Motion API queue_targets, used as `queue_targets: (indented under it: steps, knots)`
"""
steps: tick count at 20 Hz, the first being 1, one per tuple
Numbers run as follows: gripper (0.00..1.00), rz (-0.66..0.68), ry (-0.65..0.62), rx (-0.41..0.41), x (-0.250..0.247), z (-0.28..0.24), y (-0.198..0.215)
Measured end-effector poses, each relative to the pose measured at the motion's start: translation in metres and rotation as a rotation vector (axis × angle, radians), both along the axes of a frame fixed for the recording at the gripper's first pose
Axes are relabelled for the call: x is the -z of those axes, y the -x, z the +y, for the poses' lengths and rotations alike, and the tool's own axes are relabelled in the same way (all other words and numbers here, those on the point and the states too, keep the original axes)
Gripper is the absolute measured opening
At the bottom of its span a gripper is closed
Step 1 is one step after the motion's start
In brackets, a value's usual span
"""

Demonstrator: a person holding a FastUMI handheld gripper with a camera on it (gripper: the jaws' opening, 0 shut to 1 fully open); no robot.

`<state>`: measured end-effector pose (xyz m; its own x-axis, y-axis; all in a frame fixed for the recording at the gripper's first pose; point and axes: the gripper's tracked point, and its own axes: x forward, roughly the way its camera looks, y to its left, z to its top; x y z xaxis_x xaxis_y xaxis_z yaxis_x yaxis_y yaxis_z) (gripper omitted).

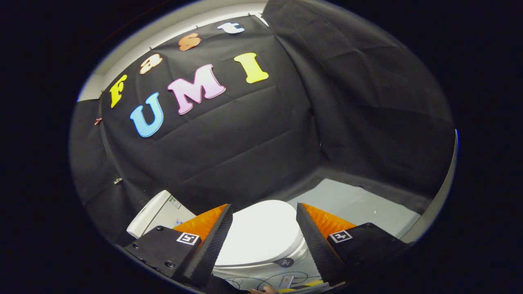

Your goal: Open the toilet lid.

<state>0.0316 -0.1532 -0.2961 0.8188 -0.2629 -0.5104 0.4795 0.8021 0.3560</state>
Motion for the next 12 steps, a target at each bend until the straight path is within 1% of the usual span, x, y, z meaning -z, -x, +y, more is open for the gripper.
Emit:
queue_targets:
  steps: [7, 12]
  knots:
    - [0.99, 0.092, -0.143, 0.034, 0.080, -0.003, 0.005]
    - [0.99, 0.163, -0.244, 0.105, 0.140, -0.011, 0.021]
